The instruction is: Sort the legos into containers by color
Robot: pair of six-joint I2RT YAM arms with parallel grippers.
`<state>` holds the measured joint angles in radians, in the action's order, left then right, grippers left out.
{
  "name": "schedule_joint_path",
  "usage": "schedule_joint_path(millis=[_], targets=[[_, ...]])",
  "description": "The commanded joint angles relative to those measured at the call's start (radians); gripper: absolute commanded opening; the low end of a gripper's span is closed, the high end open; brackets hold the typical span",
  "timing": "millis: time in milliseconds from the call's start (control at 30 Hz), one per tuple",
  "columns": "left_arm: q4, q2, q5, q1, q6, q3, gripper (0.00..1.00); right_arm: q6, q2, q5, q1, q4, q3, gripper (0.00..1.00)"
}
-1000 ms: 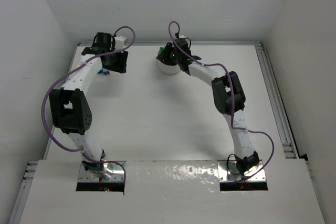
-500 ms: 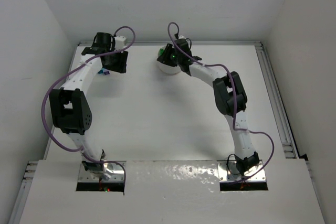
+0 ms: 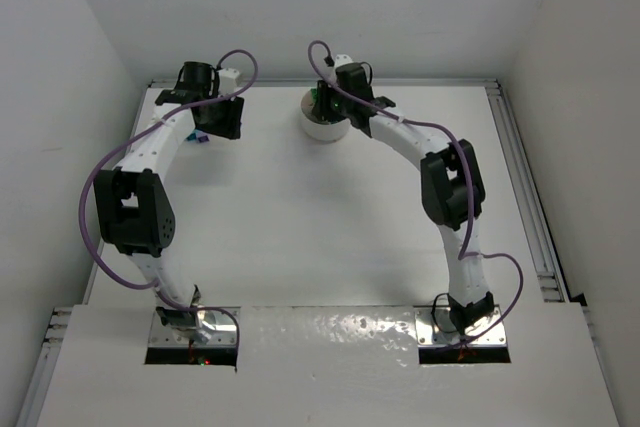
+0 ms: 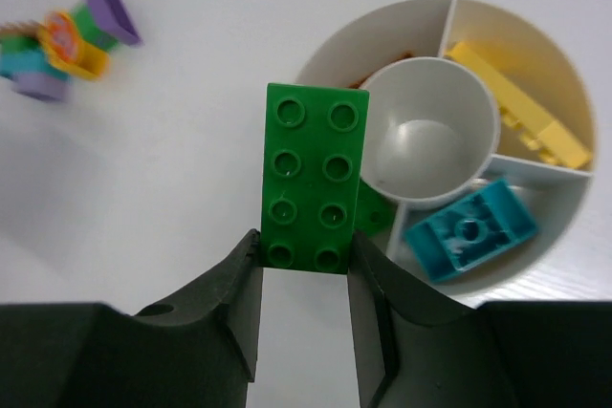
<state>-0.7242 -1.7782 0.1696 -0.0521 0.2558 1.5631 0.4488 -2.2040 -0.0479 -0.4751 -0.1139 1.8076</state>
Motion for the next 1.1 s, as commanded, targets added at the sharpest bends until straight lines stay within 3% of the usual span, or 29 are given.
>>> schedule_joint_path(millis=[0,133,400,800,933,1067], targets=[[0.039,0.042,0.018,0.012,-0.007,0.008,0.00,-0.268,0.037,0.071,-0.003,-0.053,0.050,0.23],[0.035,0.043,0.008,0.014,-0.003,0.008,0.00,-0.459,0.000,0.140,-0.011,-0.122,0.124,0.22],[0.039,0.046,0.008,0.015,-0.007,-0.002,0.00,-0.740,0.024,0.218,-0.063,-0.113,0.067,0.15],[0.049,0.051,0.016,0.018,-0.013,-0.009,0.00,-0.838,-0.008,0.342,-0.114,0.055,-0.004,0.12],[0.049,0.057,0.015,0.023,-0.010,-0.015,0.00,-0.820,-0.031,0.428,-0.115,0.075,-0.008,0.12],[0.049,0.057,0.015,0.028,-0.009,-0.021,0.00,-0.802,-0.030,0.415,-0.115,0.083,-0.010,0.14]])
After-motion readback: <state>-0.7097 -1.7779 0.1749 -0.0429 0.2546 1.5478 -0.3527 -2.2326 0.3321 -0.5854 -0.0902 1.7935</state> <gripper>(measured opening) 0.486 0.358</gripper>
